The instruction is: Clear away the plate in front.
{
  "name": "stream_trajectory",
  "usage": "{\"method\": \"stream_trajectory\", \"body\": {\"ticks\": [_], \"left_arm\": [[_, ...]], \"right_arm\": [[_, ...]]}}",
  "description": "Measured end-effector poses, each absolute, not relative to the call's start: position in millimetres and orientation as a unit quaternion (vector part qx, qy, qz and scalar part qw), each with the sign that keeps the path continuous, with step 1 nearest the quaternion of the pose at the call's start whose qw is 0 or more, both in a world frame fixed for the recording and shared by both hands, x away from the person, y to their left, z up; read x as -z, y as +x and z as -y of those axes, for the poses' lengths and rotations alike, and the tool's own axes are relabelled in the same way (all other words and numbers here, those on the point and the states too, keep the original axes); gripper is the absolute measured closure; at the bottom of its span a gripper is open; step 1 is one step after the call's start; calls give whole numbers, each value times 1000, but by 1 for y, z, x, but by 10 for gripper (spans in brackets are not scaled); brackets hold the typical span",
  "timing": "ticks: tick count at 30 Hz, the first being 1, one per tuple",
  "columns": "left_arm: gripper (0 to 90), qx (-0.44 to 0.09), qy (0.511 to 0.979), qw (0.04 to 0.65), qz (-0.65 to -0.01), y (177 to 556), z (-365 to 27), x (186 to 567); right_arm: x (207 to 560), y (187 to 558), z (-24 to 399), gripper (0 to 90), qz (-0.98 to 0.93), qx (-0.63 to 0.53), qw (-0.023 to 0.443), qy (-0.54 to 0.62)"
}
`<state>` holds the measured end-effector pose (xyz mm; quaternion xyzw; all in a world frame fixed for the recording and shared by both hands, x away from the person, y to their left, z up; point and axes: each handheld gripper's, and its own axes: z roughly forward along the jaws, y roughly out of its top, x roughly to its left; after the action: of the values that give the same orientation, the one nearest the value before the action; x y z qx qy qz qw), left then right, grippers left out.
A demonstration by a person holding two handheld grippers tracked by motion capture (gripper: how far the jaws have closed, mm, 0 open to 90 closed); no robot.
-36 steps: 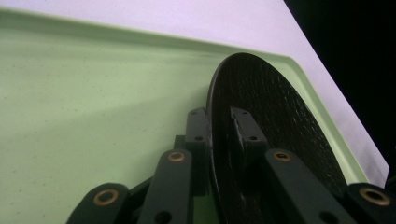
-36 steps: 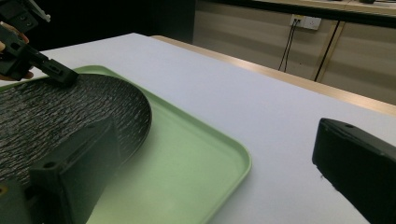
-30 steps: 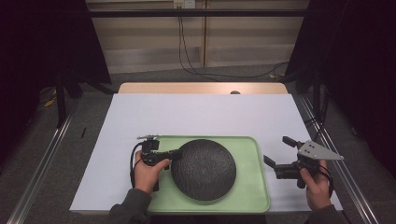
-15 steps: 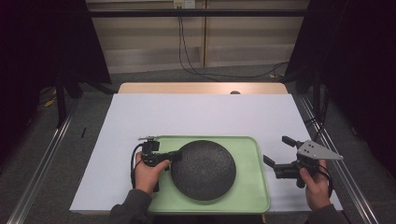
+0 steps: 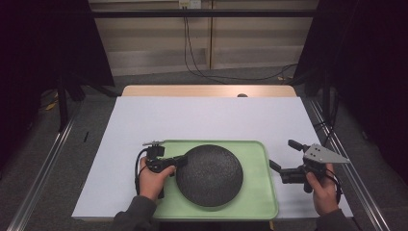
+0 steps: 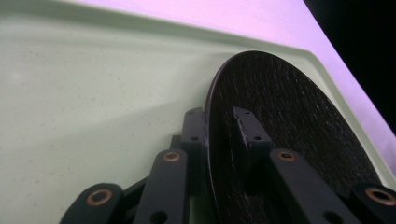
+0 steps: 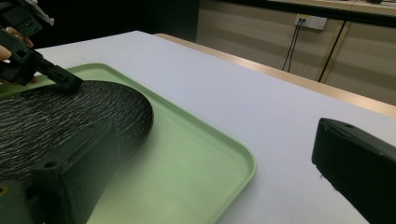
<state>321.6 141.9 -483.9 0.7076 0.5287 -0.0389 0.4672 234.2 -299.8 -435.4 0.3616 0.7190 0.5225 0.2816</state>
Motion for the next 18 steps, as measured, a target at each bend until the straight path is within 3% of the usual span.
{"method": "stream_trajectory", "body": {"ticks": [6, 18], "left_arm": [[734, 34, 708, 467, -529, 320, -140, 482], [568, 13, 693, 497, -522, 322, -151, 469]], "right_arm": [[435, 234, 298, 8, -720, -522, 283, 358], [435, 234, 297, 8, -721, -521, 284, 356]]}}
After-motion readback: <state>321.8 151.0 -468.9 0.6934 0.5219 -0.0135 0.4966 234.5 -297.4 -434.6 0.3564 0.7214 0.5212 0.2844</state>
